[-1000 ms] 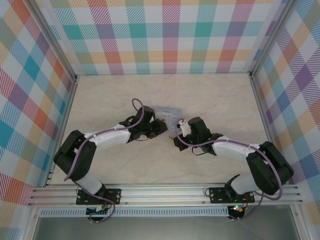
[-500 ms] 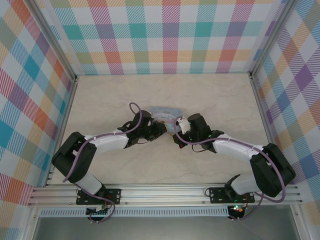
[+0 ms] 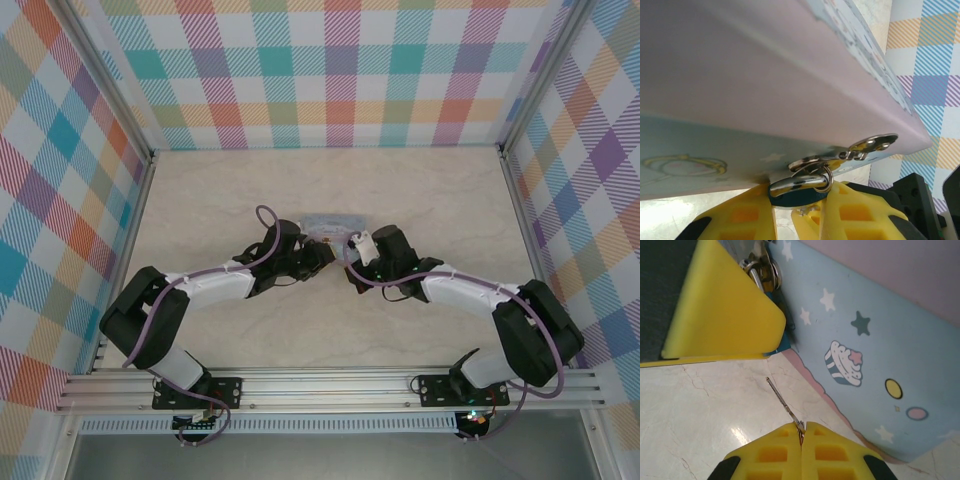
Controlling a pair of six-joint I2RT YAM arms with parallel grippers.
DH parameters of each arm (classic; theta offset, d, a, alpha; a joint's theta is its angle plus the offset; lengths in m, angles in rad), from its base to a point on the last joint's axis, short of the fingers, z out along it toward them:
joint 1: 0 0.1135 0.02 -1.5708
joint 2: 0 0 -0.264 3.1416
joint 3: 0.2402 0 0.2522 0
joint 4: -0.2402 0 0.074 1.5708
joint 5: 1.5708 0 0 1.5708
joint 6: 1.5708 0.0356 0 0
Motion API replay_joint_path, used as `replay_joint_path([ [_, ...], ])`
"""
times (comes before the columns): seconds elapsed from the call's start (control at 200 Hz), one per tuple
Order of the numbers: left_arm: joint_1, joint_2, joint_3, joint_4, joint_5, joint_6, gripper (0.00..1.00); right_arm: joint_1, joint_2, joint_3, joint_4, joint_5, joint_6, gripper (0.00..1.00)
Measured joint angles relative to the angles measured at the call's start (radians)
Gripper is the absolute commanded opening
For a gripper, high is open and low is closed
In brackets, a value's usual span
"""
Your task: Unlock a padlock with a key
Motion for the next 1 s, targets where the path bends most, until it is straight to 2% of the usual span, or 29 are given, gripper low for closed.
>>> replay_joint_path([
  [1.0,0.0,-0.006,-0.001,0.005,-0.001,-0.043,0.13,0.0,0.021,0.004,0.057,0.022,0.053,0.05],
])
